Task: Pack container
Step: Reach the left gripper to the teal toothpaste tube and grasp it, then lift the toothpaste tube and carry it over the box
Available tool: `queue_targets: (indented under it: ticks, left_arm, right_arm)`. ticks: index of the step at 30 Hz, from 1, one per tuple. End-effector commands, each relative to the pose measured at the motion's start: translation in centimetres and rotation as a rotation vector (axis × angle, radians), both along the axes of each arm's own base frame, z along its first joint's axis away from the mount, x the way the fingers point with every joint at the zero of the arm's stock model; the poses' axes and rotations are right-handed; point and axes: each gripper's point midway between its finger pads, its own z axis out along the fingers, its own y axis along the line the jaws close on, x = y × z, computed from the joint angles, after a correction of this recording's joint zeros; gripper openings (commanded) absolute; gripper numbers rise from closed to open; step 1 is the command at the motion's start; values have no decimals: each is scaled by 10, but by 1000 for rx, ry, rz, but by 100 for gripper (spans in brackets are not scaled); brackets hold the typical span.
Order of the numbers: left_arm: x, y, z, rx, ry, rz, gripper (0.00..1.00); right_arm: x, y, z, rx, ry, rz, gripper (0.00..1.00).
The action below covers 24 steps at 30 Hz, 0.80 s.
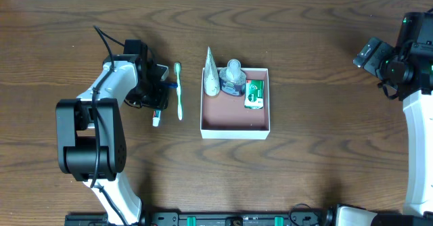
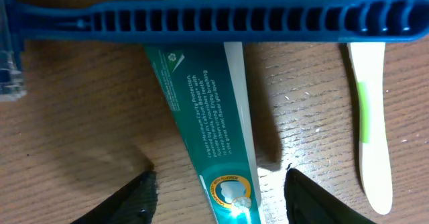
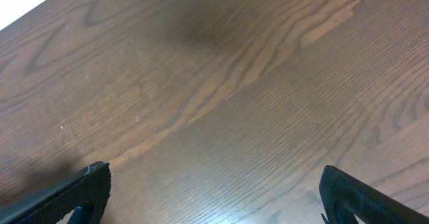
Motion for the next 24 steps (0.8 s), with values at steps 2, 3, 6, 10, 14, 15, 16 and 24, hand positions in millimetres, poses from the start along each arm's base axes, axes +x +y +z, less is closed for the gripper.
queue_targets:
  ticks: [2,3,6,10,14,15,16,24]
  left_arm:
    - [-5,1,-3,2,18,-12,39]
    - [-7,1,-3,2,28,-10,24]
    - [-12,1,-3,2,51,3,8]
    - [-16,1,-2,2,76,90,6]
    - [-17,0,9,-6,88,143,6]
    - [-18,-2,15,-14,92,143,6]
    - [-18,-4,23,-30,94,143,6]
    - [-21,-46,119,-287,54,124,6]
  right_arm:
    - [-1,-6,1,-19,5,-9,99]
    - [-1,-6,1,-19,5,-9,99]
    - [-1,-6,1,-19,5,-9,99]
    - [-1,-6,1,-19,5,-9,99]
    - [-1,-6,1,-19,5,-9,99]
    - [-1,-6,1,-19,5,-9,99]
    - [-1,-6,1,-19,5,-9,99]
    - [-1,-5,1,-19,5,-6,99]
